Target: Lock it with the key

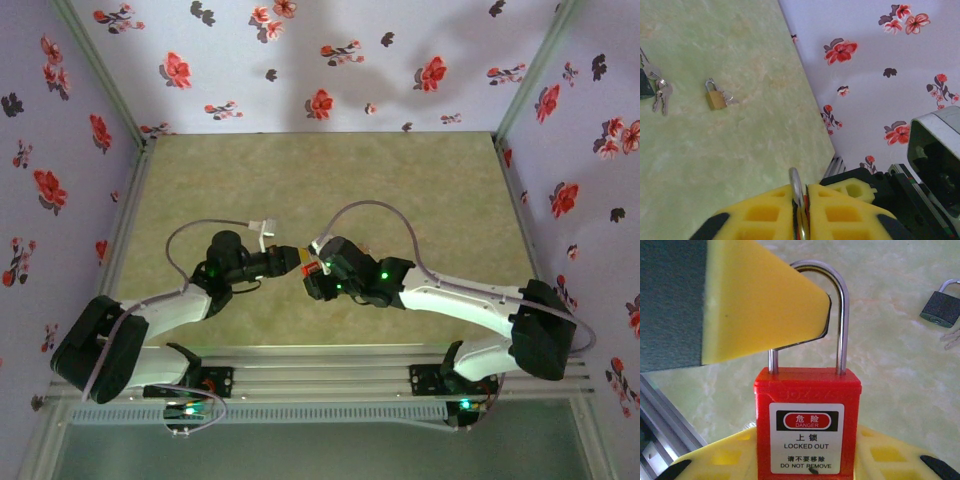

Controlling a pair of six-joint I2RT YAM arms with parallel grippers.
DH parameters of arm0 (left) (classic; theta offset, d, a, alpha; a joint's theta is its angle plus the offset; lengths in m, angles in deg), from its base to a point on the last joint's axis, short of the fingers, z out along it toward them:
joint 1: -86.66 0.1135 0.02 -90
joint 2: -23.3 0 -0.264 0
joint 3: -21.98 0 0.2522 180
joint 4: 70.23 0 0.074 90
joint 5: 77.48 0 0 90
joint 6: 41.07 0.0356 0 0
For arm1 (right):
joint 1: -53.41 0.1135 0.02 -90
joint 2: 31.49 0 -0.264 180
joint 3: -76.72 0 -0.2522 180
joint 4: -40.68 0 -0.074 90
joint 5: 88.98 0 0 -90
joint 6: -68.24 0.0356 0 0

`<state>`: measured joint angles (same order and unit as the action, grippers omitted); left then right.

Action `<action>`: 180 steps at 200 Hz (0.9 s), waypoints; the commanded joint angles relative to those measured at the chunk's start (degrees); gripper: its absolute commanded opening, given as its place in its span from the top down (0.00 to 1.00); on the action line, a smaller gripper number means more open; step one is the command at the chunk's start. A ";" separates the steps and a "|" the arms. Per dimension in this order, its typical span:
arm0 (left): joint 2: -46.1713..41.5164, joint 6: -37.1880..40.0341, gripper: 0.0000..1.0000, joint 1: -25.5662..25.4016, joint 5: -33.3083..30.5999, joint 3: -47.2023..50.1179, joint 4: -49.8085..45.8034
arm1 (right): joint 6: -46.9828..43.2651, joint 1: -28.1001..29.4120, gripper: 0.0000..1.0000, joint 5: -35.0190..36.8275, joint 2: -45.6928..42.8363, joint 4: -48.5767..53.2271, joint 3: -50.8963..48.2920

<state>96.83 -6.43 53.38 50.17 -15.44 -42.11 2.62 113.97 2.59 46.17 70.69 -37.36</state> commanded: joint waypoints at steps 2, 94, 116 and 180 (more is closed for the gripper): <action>-0.32 1.56 0.92 -0.47 0.78 -1.57 0.59 | -0.52 0.37 1.00 0.82 -1.20 -0.72 1.14; -5.04 2.95 1.00 -0.47 -2.55 0.18 -0.67 | 0.39 0.36 1.00 -1.03 -1.53 -2.16 -1.26; -7.34 3.64 1.00 -0.43 -4.07 1.19 -1.01 | 0.61 0.37 1.00 -1.07 -2.26 -3.18 -2.94; -12.81 4.36 1.00 -0.43 -6.18 3.83 0.66 | 0.55 0.35 1.00 -1.65 -3.97 -5.76 -6.73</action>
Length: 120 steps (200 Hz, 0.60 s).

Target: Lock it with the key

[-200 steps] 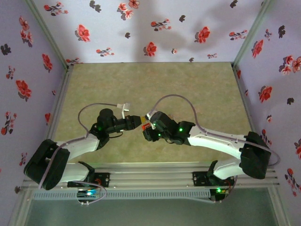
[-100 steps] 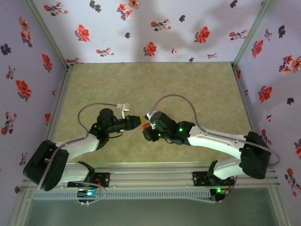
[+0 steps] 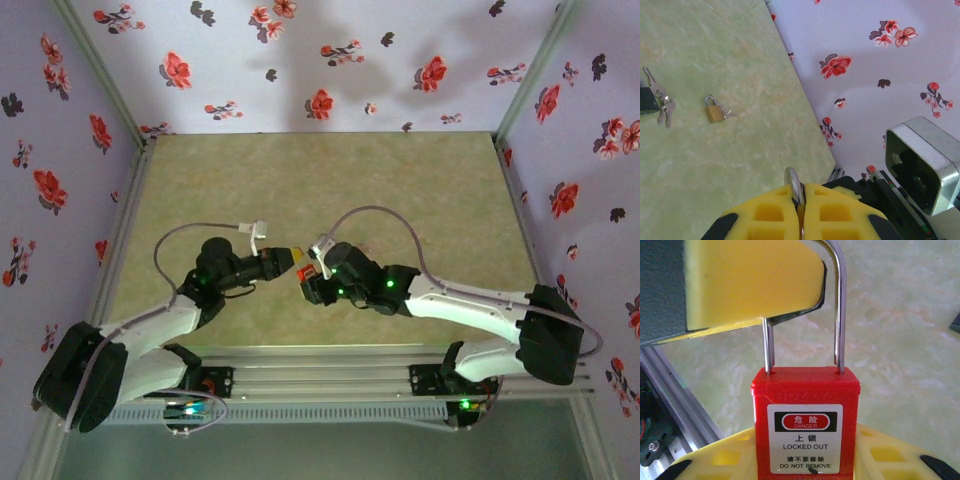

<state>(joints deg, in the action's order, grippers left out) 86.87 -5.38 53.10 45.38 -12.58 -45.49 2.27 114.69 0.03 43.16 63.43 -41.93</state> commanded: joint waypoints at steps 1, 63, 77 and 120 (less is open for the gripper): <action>-2.84 3.32 1.00 -0.12 -1.35 0.99 4.09 | 0.92 -0.37 1.00 0.91 -0.93 1.44 -2.20; -6.33 3.15 1.00 -0.16 -1.27 2.95 7.21 | -1.66 -0.32 1.00 -0.16 -4.96 -4.25 -7.61; -6.70 3.02 1.00 -0.19 -1.40 3.24 7.94 | -2.64 -0.43 1.00 0.13 -6.15 -5.76 -9.38; -7.55 2.44 1.00 -0.21 -1.34 3.38 8.93 | -4.51 -0.45 1.00 1.20 -8.25 -8.47 -12.38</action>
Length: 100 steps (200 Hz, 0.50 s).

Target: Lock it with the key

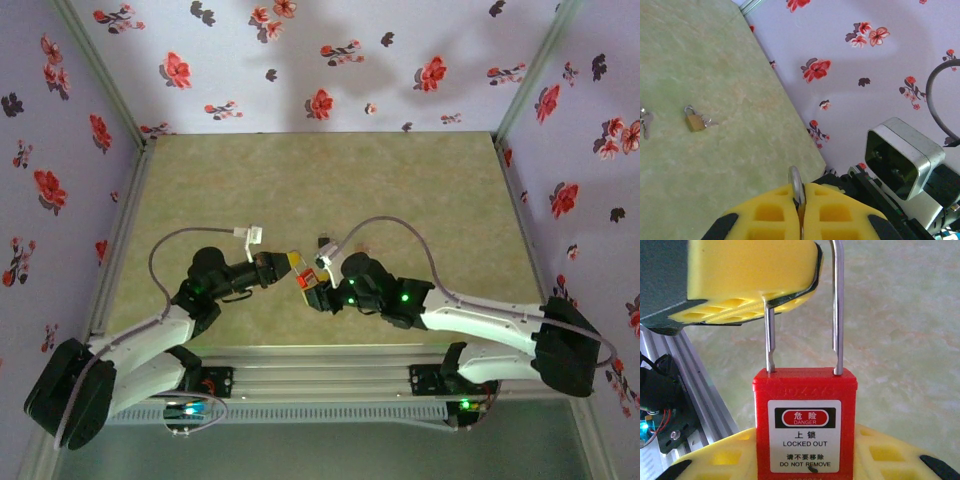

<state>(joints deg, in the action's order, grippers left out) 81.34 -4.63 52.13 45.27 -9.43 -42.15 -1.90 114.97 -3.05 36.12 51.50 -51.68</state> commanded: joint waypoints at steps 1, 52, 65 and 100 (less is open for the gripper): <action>-2.04 1.66 1.00 0.76 -1.21 0.24 5.60 | -0.38 -0.70 1.00 4.35 -1.23 3.46 -2.62; -2.01 1.78 1.00 0.77 -0.62 0.24 5.02 | -1.40 -0.74 1.00 10.69 -1.70 2.06 -4.09; -1.98 1.94 1.00 0.77 -0.65 -0.03 4.21 | -1.40 -0.75 1.00 12.80 -1.75 1.71 -4.12; -1.52 2.39 1.00 0.77 -0.64 -0.58 2.83 | -1.07 -0.67 1.00 18.12 -1.61 -0.15 -3.92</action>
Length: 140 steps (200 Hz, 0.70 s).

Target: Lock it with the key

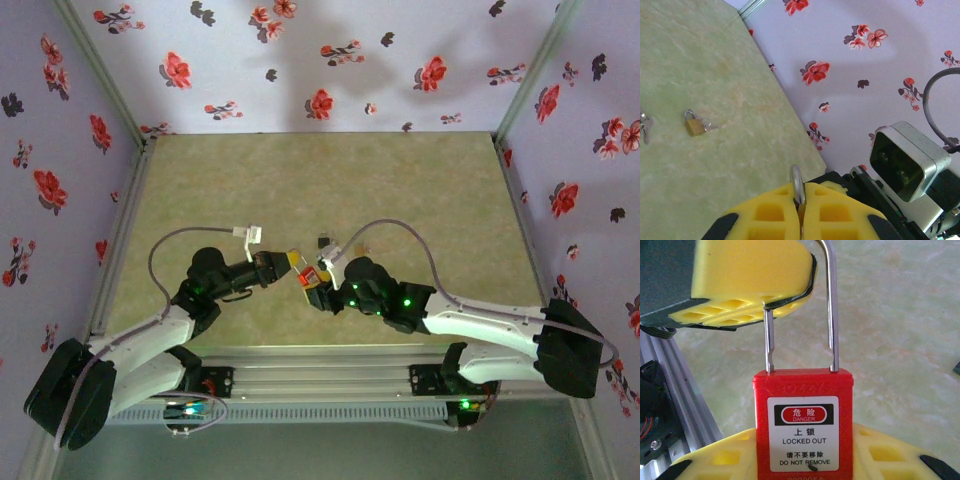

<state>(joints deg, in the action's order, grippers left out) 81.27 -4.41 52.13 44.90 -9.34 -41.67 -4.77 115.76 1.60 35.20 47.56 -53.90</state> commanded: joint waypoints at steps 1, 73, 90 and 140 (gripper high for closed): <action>-1.46 2.18 1.00 0.77 -0.24 -0.65 2.38 | 1.80 -1.45 1.00 13.61 -0.74 3.75 -1.69; 0.43 3.03 1.00 0.09 0.22 -1.94 0.76 | 2.08 -1.44 1.00 20.55 -1.53 3.75 -0.12; 0.94 3.36 1.00 -0.10 0.53 -2.34 0.35 | 1.90 -1.37 1.00 21.37 -1.65 3.89 0.16; 2.10 4.05 1.00 -0.59 0.69 -3.16 -0.81 | 1.55 -1.36 1.00 22.74 -1.72 5.90 2.24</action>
<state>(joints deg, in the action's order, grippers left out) 83.52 -3.06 51.87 43.54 -11.55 -42.41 -6.34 116.70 8.55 34.92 47.98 -53.36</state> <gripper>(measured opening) 0.066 0.369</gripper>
